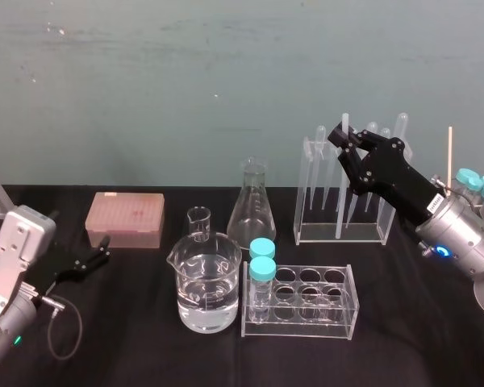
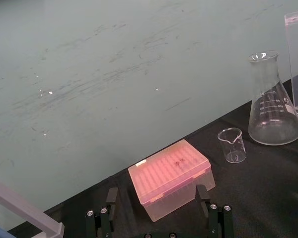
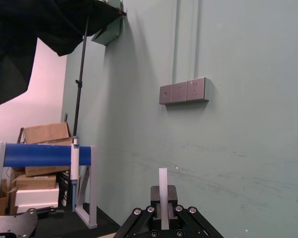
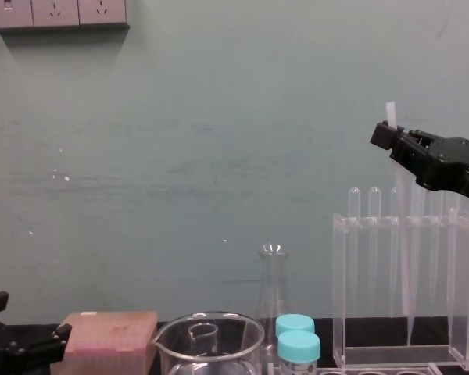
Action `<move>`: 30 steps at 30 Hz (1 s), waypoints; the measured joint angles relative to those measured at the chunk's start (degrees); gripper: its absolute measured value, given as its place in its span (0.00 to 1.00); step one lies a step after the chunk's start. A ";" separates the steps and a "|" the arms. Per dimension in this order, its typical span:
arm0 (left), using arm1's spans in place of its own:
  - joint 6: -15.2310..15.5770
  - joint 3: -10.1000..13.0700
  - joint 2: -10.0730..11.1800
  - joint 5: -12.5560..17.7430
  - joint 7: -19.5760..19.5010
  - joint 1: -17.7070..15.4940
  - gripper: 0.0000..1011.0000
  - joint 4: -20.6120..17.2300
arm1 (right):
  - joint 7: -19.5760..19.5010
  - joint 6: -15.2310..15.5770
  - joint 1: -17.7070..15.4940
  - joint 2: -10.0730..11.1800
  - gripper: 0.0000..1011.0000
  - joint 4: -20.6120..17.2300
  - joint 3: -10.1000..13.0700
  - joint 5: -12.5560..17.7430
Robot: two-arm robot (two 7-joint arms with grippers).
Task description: Pick up the stirring rod with one hand, then place it down.
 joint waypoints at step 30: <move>0.00 0.00 0.00 0.00 0.00 0.00 0.99 0.00 | 0.00 0.00 0.00 0.00 0.07 0.00 0.00 0.00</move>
